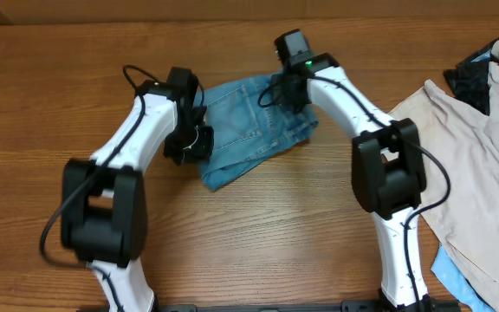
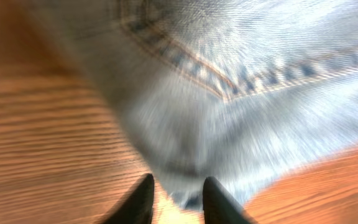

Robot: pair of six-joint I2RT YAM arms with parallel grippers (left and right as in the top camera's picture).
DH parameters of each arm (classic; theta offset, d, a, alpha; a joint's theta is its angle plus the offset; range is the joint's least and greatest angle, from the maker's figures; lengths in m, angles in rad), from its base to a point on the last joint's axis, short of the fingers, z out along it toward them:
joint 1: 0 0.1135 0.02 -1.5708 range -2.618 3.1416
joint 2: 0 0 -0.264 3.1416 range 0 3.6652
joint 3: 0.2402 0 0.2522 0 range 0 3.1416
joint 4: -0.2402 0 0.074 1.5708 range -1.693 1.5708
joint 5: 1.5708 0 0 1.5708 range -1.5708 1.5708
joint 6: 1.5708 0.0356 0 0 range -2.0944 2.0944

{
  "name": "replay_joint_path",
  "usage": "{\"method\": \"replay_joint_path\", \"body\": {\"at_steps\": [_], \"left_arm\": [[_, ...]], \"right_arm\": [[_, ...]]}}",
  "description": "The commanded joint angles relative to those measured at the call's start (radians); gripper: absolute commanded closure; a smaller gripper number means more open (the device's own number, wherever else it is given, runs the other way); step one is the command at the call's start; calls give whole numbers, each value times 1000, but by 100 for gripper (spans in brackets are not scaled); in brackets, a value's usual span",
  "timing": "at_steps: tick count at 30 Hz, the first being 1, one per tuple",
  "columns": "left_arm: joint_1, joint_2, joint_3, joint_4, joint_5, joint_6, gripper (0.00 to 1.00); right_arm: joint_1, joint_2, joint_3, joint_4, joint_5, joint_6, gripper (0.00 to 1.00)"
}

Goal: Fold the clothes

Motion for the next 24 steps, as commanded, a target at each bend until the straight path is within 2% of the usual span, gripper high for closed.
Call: {"method": "replay_joint_path", "body": {"at_steps": [1, 5, 8, 12, 15, 18, 20, 24], "left_arm": [[-3, -145, 2, 65, -98, 25, 53], [22, -197, 3, 245, -188, 25, 42], [45, -187, 4, 405, -187, 38, 44], [64, -137, 4, 594, -187, 103, 45], [70, -71, 11, 649, -185, 103, 51], [75, 11, 35, 654, -183, 105, 51], [82, 69, 57, 653, -178, 108, 55], [90, 153, 101, 629, -164, 108, 55]], "right_arm": [[-74, -155, 50, -11, 106, 3, 46], [-74, -275, 50, -99, 105, 3, 45], [-72, -328, 50, -216, 47, 4, 46], [-72, -332, 42, -356, -143, 3, 46], [-67, -331, 4, -408, -259, 3, 46], [-52, -331, -58, -418, -326, 3, 46], [-34, -331, -109, -402, -338, 0, 46], [0, -330, -241, -304, -340, 0, 46]]}}
